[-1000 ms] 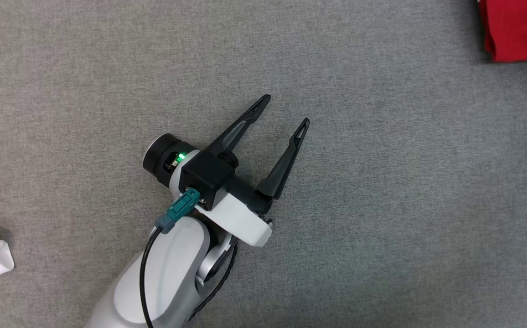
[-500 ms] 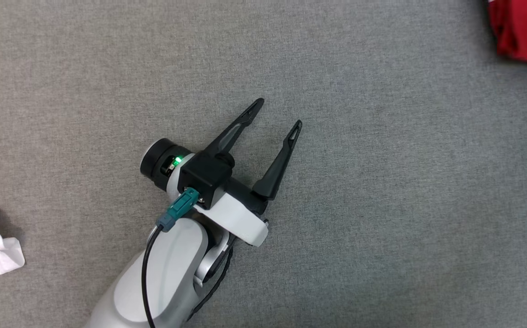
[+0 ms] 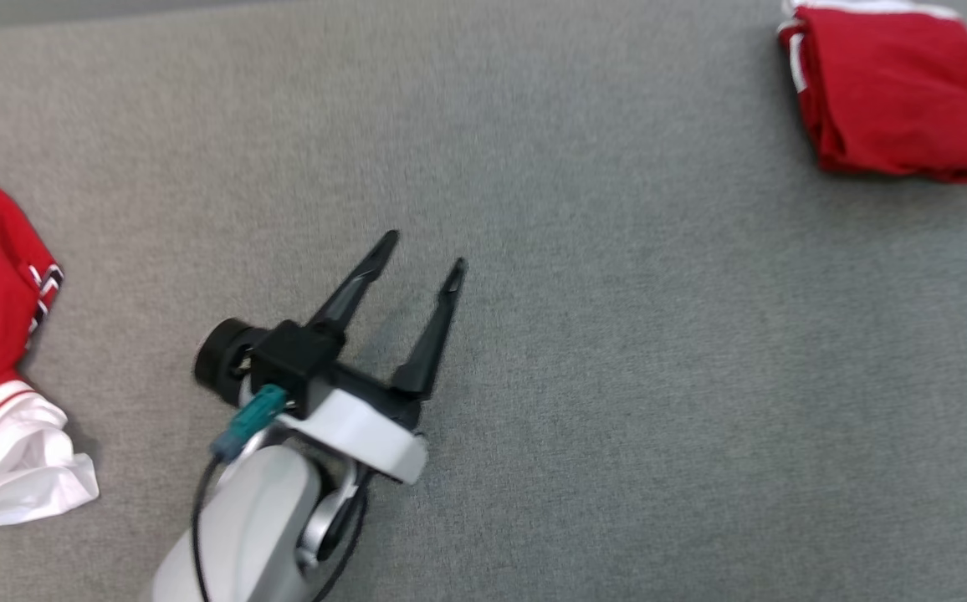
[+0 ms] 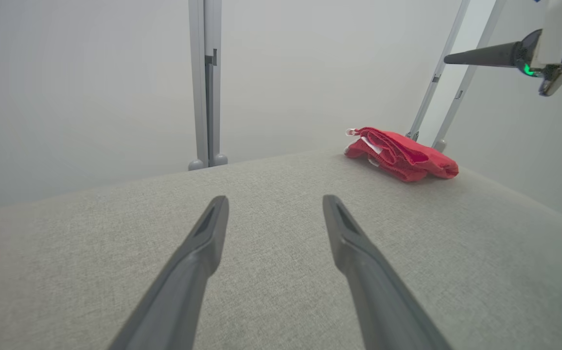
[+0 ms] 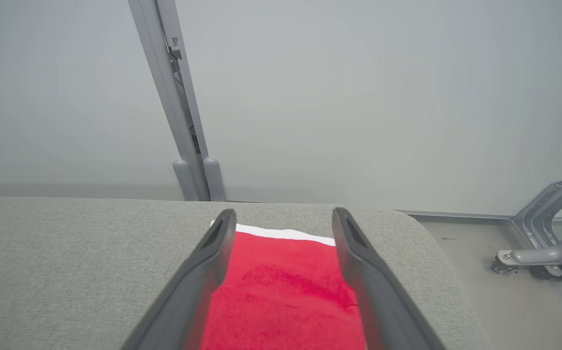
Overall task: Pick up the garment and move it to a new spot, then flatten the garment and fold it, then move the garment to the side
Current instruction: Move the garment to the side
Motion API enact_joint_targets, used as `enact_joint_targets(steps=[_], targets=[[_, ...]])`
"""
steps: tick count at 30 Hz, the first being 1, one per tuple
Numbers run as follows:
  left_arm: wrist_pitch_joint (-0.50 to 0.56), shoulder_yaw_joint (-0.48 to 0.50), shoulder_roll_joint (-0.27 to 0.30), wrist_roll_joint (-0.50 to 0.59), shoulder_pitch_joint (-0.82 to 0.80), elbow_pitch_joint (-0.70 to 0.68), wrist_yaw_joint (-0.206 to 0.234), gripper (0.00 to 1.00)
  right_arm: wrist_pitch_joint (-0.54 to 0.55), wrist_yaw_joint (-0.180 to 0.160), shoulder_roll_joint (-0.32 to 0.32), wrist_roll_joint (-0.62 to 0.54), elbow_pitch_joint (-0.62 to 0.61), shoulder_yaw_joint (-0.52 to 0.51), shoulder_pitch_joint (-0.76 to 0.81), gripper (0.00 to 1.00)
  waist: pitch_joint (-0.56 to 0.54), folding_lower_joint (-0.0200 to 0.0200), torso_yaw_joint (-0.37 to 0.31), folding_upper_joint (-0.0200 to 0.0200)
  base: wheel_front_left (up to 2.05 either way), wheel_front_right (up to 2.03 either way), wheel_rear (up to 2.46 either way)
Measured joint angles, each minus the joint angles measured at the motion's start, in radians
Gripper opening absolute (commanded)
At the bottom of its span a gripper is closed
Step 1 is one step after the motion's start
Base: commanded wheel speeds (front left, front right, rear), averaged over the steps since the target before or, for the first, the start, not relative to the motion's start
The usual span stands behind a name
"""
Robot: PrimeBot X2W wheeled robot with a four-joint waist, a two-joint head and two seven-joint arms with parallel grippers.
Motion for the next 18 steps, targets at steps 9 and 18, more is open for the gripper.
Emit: enact_joint_targets(steps=[9,18], targets=[[0.001,0.086,0.090,-0.047,0.107,-0.064,0.045,1.00,-0.108,0.000,0.024,0.029,-0.068,-0.025,0.127,1.00,-0.146,0.0000,-0.002,0.0000,0.00,0.00,0.00],[0.005,0.155,0.140,-0.105,0.276,-0.140,0.105,1.00,-0.160,0.000,0.041,-0.027,-0.105,-0.107,0.334,1.00,-0.280,0.0000,0.017,0.0001,0.00,0.00,0.00]])
